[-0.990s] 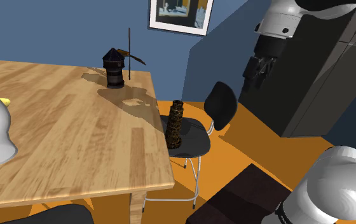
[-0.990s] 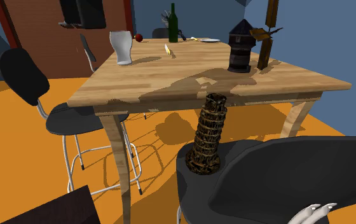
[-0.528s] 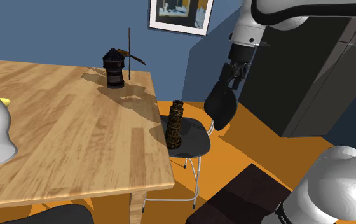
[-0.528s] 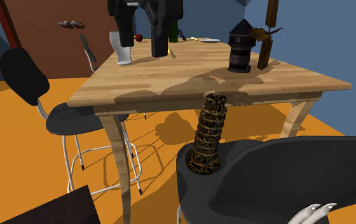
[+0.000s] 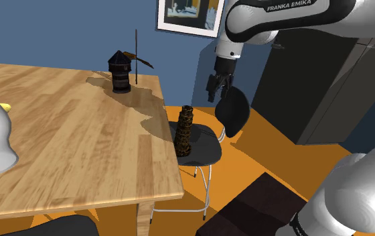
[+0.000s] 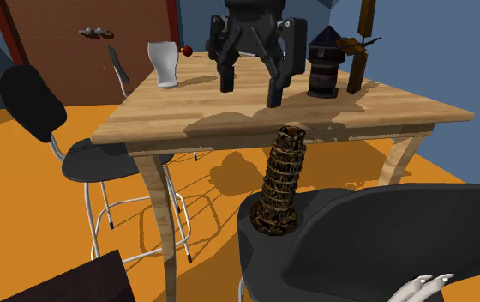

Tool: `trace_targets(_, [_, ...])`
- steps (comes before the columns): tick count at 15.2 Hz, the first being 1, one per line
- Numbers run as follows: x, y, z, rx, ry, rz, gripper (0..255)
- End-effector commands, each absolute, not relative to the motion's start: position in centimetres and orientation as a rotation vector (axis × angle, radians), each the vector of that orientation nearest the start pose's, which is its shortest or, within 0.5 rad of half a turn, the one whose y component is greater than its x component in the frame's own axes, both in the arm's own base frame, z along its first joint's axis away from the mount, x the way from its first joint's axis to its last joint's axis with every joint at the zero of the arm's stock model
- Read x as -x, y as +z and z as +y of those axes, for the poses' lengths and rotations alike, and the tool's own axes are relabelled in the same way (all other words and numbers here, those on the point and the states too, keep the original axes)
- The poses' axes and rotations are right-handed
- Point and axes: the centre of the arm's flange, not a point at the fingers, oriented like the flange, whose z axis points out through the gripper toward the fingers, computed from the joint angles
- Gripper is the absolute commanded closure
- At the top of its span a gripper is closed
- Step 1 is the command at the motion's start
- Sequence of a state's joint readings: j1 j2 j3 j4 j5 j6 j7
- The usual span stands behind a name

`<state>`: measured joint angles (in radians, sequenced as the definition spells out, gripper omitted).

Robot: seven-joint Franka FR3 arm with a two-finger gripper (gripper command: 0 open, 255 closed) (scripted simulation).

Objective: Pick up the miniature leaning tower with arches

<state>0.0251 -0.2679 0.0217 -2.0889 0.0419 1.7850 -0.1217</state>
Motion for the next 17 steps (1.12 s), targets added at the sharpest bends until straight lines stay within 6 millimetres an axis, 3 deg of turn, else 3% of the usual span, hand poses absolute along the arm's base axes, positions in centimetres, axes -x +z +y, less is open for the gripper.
trace_targets(1, [-49.9,52.0,3.1,3.092,0.064,-0.271,0])
trace_targets(11, [-61.6,45.4,5.8,3.073,0.116,-0.398,0])
trace_targets(12, [-62.3,45.0,6.0,3.072,0.120,-0.406,0])
trace_targets(17, [-62.3,42.3,6.0,3.072,0.120,-0.406,0])
